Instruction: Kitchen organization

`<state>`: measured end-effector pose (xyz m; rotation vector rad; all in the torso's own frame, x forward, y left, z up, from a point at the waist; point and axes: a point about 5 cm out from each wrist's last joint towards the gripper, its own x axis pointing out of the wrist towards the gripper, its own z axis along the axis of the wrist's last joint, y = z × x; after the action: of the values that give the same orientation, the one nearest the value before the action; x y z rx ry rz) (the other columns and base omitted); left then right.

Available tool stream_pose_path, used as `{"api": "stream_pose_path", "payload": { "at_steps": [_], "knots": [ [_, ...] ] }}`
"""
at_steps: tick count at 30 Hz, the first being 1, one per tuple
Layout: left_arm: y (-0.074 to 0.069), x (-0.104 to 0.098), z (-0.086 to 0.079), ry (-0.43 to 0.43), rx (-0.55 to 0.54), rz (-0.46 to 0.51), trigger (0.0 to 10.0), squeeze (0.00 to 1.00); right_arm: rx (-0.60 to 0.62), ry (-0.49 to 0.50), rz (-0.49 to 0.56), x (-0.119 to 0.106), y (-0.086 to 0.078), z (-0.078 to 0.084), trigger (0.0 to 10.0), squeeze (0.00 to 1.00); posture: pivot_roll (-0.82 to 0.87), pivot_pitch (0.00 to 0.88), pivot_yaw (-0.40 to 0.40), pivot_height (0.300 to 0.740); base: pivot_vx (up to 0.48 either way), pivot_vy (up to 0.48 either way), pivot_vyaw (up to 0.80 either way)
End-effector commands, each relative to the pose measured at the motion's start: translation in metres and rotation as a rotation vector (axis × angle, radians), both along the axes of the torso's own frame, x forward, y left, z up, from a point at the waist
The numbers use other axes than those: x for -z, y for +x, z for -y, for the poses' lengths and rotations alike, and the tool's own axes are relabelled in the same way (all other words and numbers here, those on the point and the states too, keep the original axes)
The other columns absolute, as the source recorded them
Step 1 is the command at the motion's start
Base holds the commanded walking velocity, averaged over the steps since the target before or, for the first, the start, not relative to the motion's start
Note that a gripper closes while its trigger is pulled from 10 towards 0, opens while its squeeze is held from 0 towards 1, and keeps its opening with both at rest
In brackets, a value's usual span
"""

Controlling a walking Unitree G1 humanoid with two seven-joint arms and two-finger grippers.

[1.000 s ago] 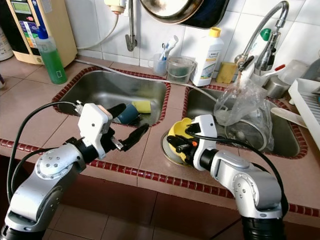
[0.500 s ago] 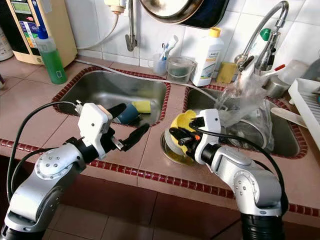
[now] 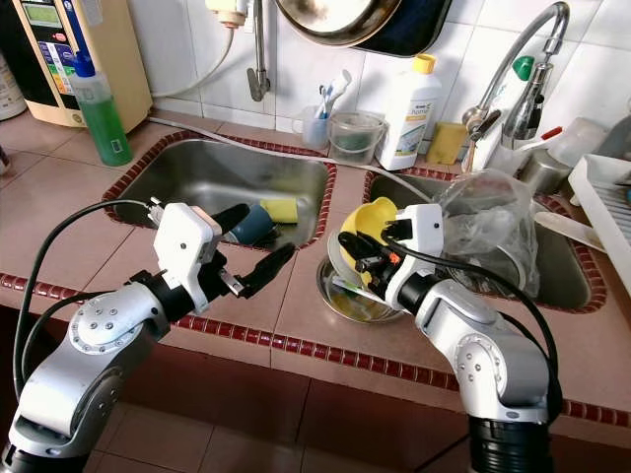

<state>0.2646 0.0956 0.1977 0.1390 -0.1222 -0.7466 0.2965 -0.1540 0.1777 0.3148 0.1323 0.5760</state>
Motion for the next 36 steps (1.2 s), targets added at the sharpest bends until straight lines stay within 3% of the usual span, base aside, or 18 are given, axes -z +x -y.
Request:
{"api": "stream_pose_path", "payload": {
  "at_steps": [1,12,19,21,26,36],
  "knots": [
    [-0.001,-0.006,0.000,0.000,0.003,0.022,10.0,0.00,0.027,0.014,0.100,-0.012,0.001,0.005,10.0,0.00,0.09,0.004,-0.071,0.740,0.000,0.000,0.00],
    [0.012,0.000,-0.006,-0.063,-0.043,-0.005,10.0,0.00,0.269,0.052,0.328,-0.037,0.009,0.021,10.0,0.00,0.09,0.000,-0.062,0.740,0.000,0.000,0.00],
    [0.036,-0.001,-0.014,-0.039,-0.124,0.023,10.0,0.00,0.420,-0.007,0.465,-0.045,0.008,0.025,10.0,0.00,0.07,0.000,-0.050,0.740,0.000,0.000,0.00],
    [0.045,-0.001,-0.016,-0.048,-0.164,0.018,10.0,0.00,0.442,-0.032,0.479,-0.041,0.007,0.023,10.0,0.00,0.06,0.000,-0.044,0.740,0.000,0.000,0.00],
    [0.053,-0.004,-0.013,-0.075,-0.158,0.019,10.0,0.00,0.480,-0.028,0.486,-0.036,0.006,0.018,10.0,0.00,0.05,0.000,-0.034,0.740,0.000,0.000,0.00],
    [0.059,0.000,-0.012,-0.115,-0.169,-0.005,10.0,0.00,0.509,-0.037,0.546,-0.034,0.001,0.009,10.0,0.00,0.05,0.000,-0.030,0.740,0.000,0.176,0.00]
  ]
}}
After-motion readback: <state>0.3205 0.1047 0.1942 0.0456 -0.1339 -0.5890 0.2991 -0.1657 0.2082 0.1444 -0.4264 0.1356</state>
